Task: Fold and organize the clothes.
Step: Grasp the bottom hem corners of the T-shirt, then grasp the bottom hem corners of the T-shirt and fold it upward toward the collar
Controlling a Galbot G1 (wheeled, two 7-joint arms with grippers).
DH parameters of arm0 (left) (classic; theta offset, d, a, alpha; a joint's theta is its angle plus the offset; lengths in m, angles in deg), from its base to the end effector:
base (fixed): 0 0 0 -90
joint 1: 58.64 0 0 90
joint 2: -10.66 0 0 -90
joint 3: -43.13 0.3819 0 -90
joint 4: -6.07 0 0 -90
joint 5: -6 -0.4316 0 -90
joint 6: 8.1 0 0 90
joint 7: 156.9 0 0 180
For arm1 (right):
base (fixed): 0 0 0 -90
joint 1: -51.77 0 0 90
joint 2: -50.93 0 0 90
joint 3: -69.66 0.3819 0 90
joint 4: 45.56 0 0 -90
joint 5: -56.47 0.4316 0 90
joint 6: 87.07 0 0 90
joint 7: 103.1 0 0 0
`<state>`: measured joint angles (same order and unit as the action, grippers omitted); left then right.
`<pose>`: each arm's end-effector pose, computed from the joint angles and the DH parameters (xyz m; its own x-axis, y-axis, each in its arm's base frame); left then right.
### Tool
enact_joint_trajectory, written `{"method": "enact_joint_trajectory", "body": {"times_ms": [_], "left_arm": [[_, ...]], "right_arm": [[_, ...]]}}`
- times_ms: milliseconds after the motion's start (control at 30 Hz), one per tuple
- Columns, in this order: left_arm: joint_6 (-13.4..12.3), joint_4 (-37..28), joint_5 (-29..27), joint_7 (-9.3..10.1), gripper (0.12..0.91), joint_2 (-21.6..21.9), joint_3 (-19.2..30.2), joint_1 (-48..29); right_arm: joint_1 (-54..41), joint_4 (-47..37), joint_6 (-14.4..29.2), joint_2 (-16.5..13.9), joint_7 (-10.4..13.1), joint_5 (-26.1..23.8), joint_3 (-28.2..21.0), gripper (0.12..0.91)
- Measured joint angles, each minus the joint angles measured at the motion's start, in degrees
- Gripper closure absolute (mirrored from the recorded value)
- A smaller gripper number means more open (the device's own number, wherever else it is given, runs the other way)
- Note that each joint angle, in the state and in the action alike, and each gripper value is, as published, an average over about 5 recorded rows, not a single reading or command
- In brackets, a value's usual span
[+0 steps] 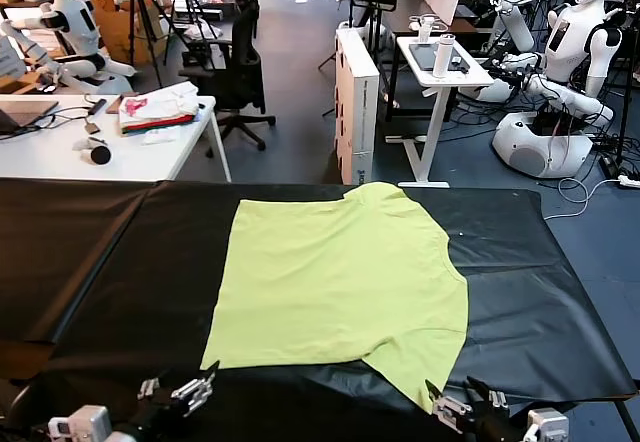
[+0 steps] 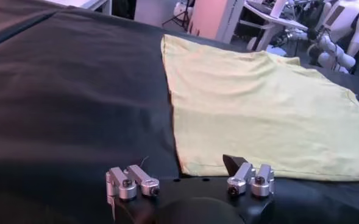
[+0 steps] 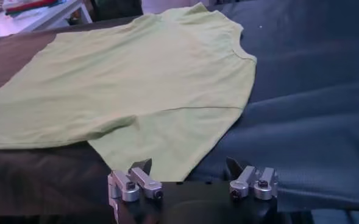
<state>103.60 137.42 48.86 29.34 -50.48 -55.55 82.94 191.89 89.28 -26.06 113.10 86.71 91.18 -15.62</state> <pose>0.1511 0.0895 -0.2889 -0.8119 0.1960 0.5499 0.0688 0.9675 -0.2433 0.1519 -0.0585 -0.2705 -0.7761 -0.1683 0.6078 -0.1140 0.9853 0.1273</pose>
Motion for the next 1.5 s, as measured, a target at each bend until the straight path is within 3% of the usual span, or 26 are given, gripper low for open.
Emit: {"method": "enact_joint_trajectory", "body": {"times_ms": [167, 333, 600, 767, 867, 933, 1033, 1100, 1500], "left_arm": [[-0.15, -0.27, -1.13, -0.11, 0.127, -0.45, 1.04, -0.16], [-0.49, -0.82, -2.09, -0.22, 0.227, -0.87, 2.08, -0.2], [-0.97, -1.52, -2.44, -0.33, 0.314, -1.09, 2.77, -0.61], [-1.3, -1.56, -2.5, -0.31, 0.402, -1.1, 2.8, -0.63], [-1.51, -1.65, -2.5, -0.3, 0.548, -1.07, 2.8, -0.65], [-1.71, -1.74, -2.5, -0.27, 0.673, -1.06, 2.79, -0.67], [-1.94, -1.76, -2.5, -0.18, 0.842, -1.1, 2.68, -0.51], [-2.02, -1.51, -2.5, -0.1, 0.885, -1.13, 2.42, -0.12], [-3.28, 2.55, -2.49, 0.99, 0.883, -1.13, -1.38, 5.57]], "right_arm": [[-0.27, -0.45, 0.03, 0.16, -0.01, -0.32, -0.55, 0.143], [-0.61, -1.2, 0.11, 0.41, -0.02, -0.37, -0.87, 0.291], [-0.87, -1.93, 0.28, 0.84, -0.07, -0.37, -1.03, 0.403], [-1.1, -2.34, 0.43, 0.9, -0.19, -0.37, -1.09, 0.649], [-0.96, -2.29, 0.58, 0.99, -0.29, -0.38, -1.06, 0.822], [-0.59, -1.95, 0.7, 1.03, -0.21, -0.38, -0.86, 0.879], [0.46, -0.78, 0.77, 0.9, 0.29, -0.38, -0.18, 0.887], [1.54, 0.4, 0.6, 0.76, 0.87, -0.38, 0.45, 0.887], [8.16, 6.03, 0.01, 2.15, 2.89, -1.13, 1.77, 0.887]]}}
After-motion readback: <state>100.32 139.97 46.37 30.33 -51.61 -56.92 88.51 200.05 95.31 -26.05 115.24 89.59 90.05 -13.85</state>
